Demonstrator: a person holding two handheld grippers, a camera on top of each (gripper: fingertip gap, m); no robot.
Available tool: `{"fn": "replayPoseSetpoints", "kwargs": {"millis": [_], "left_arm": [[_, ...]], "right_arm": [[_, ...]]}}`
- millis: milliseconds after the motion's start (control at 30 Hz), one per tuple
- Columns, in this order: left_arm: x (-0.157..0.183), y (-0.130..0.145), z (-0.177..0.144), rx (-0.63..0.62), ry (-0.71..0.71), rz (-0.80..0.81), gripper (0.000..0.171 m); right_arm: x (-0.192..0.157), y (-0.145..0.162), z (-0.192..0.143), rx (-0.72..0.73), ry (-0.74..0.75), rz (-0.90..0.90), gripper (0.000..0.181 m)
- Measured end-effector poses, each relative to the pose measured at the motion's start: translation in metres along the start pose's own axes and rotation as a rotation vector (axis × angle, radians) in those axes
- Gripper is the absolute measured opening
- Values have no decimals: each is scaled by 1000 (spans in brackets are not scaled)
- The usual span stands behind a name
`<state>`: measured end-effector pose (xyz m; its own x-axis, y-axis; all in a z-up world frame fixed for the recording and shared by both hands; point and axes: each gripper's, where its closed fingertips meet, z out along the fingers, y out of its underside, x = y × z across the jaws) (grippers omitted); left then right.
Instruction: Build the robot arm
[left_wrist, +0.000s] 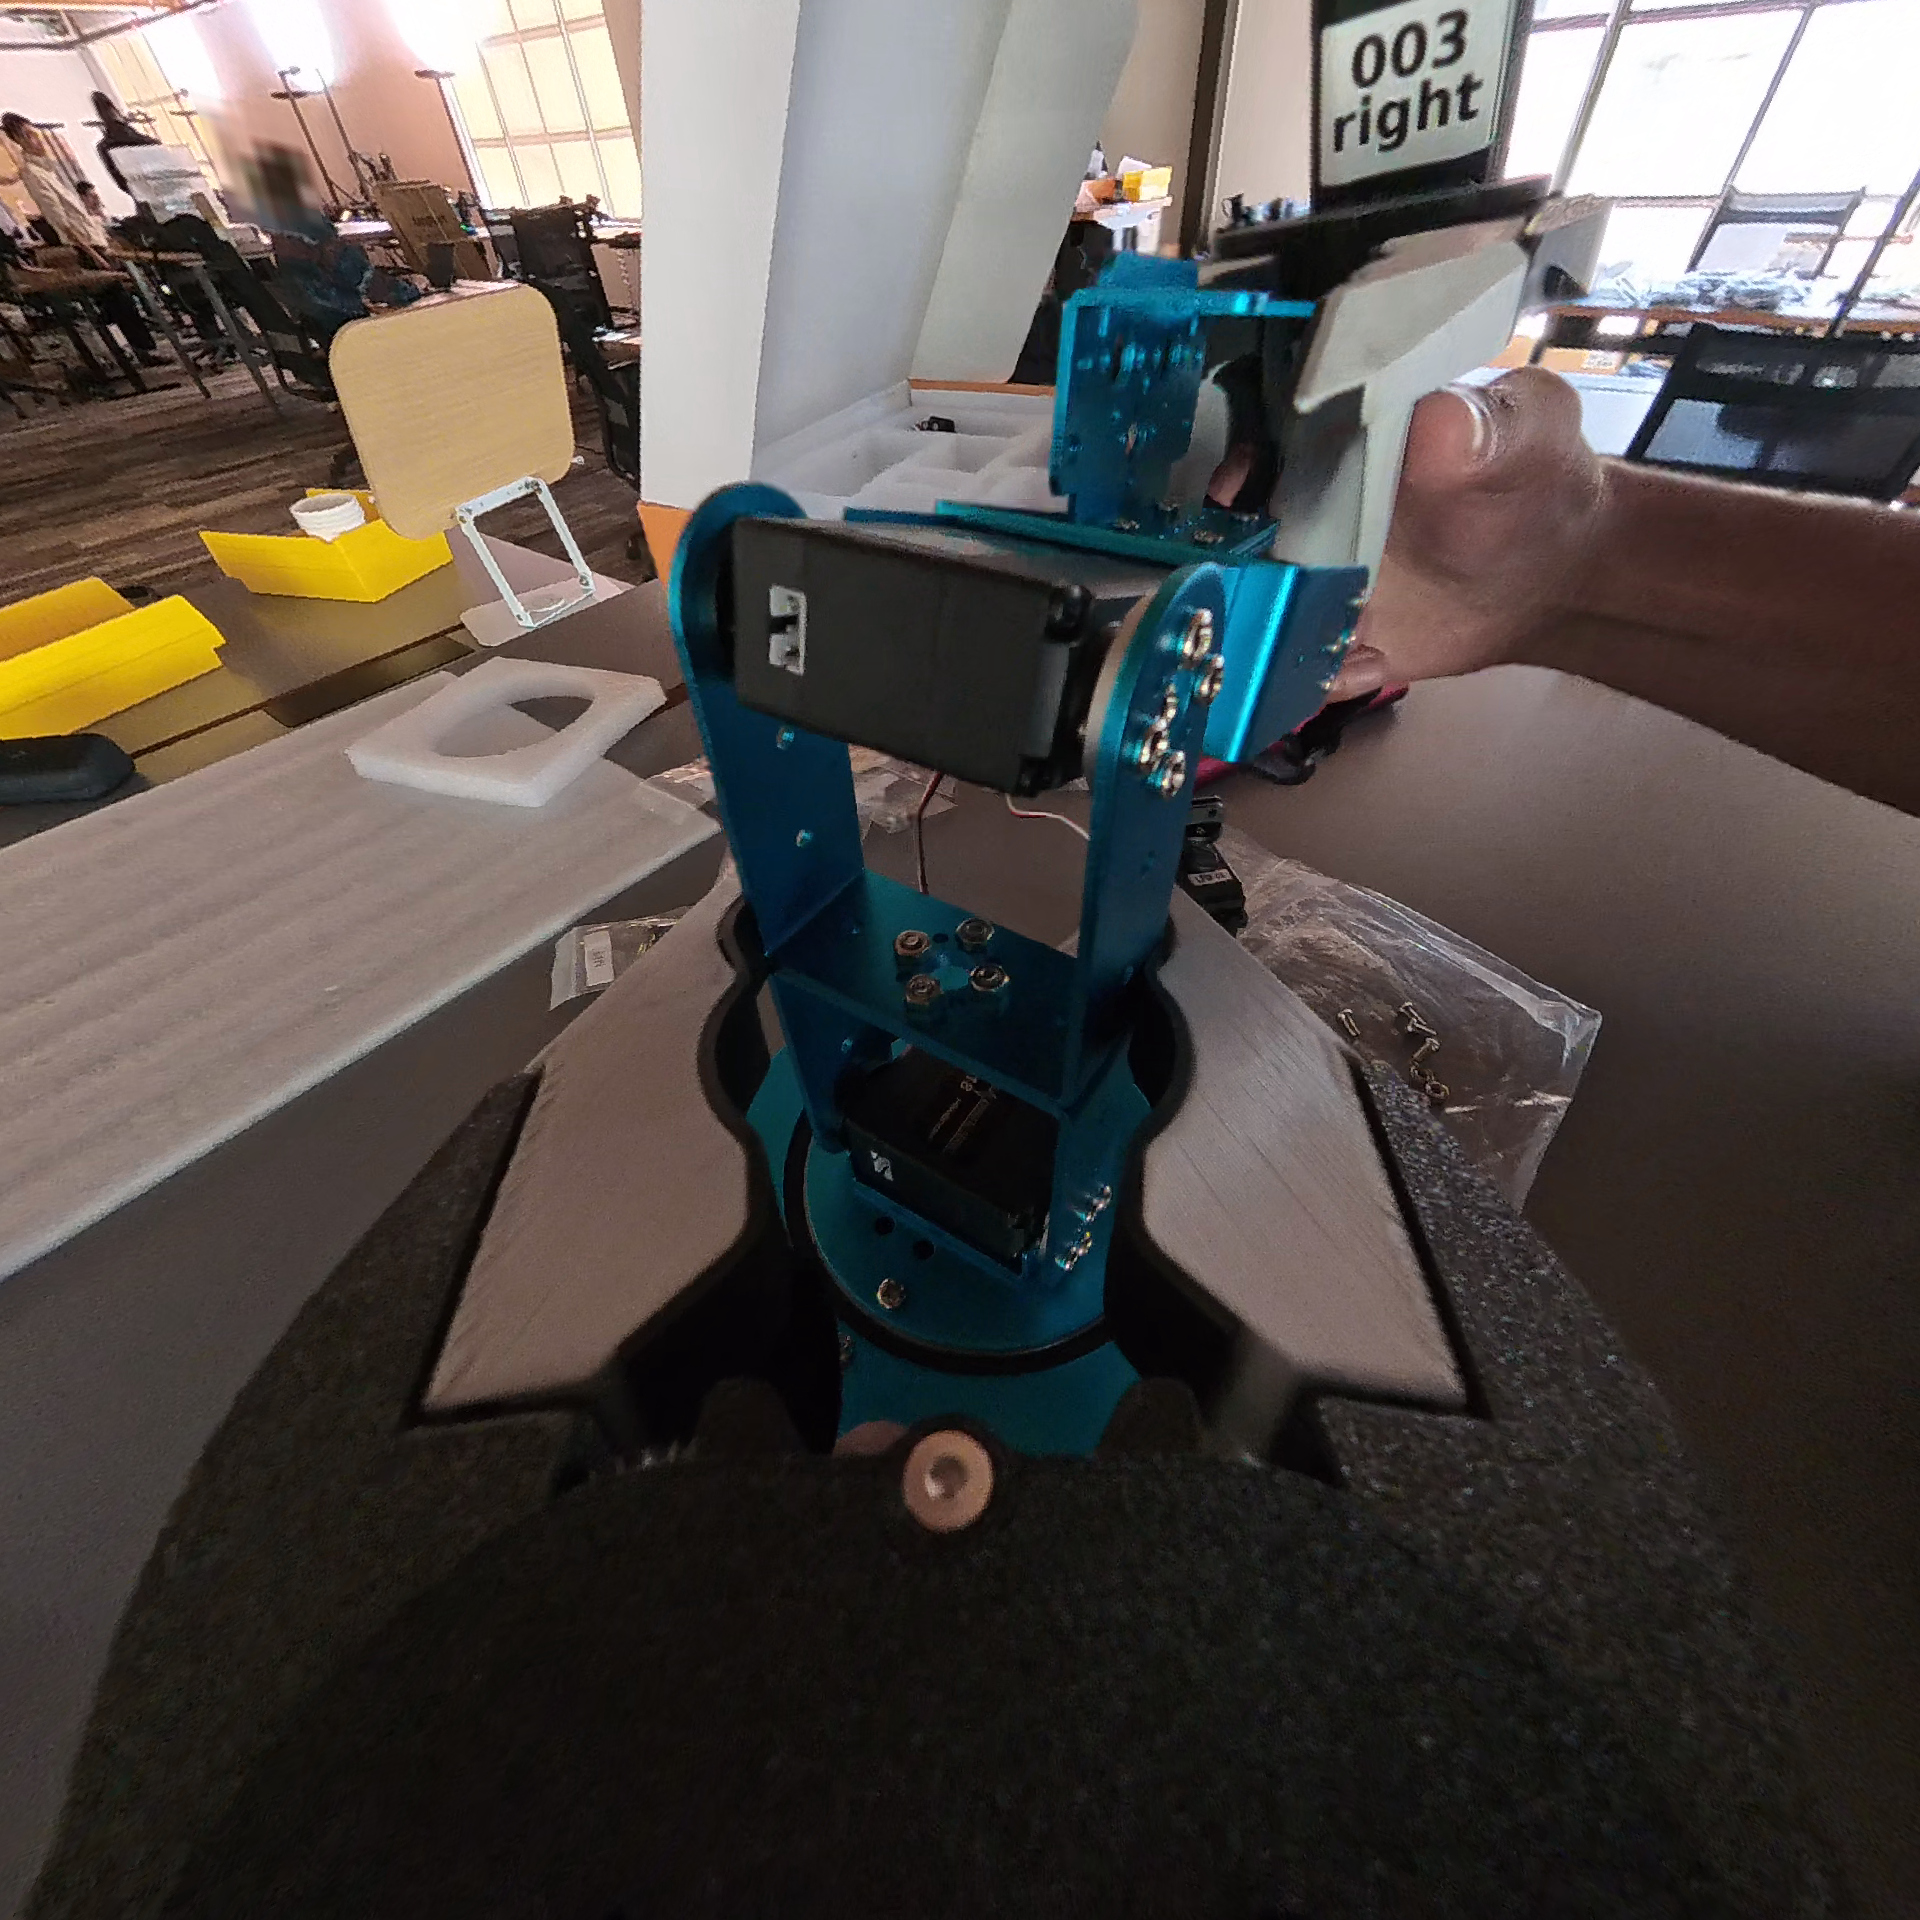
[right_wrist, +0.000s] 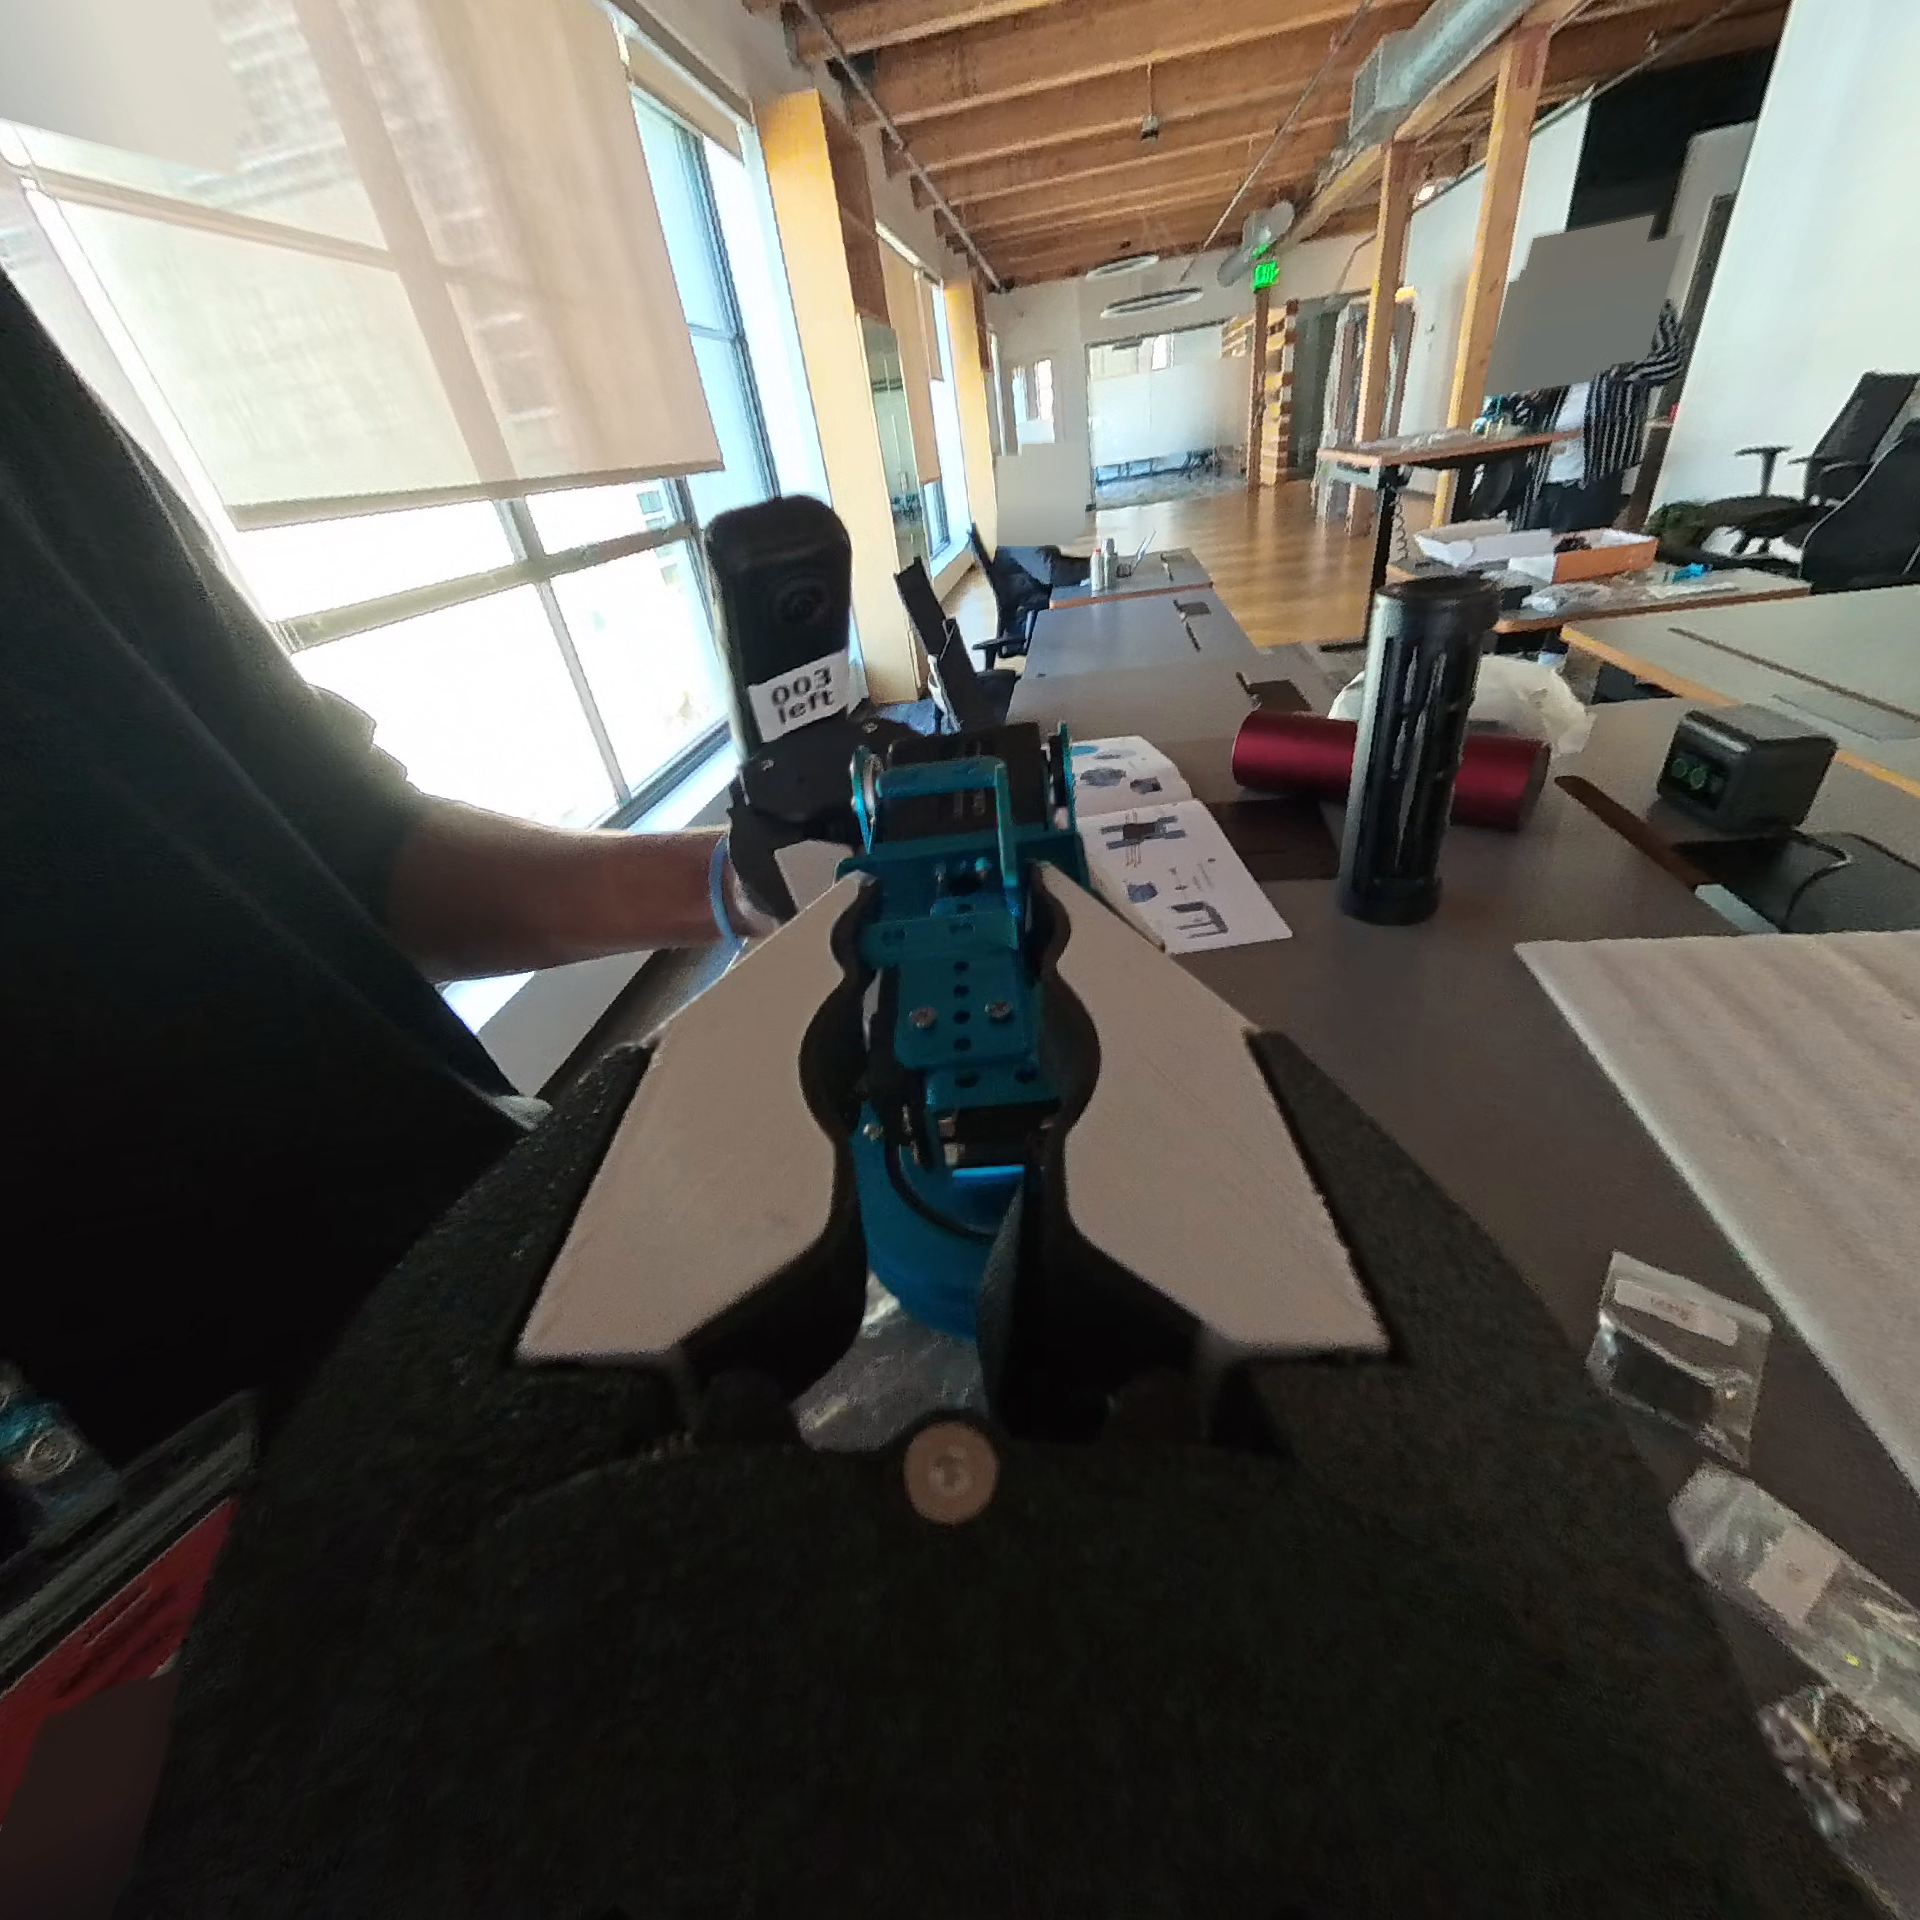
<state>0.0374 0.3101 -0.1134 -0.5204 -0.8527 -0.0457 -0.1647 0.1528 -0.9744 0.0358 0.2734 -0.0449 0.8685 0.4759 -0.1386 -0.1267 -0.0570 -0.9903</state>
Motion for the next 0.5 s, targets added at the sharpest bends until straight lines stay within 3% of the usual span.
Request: {"fn": "replayPoseSetpoints", "kwargs": {"millis": [233, 333, 500], "left_arm": [[2, 1, 1, -11, 14, -7, 71], [2, 1, 1, -19, 13, -2, 71], [0, 2, 0, -16, -10, 6, 72]], "right_arm": [[12, 12, -20, 37, 66, -11, 19], [10, 4, -5, 35, 27, -39, 1], [12, -2, -1, 48, 4, 46, 0]]}}
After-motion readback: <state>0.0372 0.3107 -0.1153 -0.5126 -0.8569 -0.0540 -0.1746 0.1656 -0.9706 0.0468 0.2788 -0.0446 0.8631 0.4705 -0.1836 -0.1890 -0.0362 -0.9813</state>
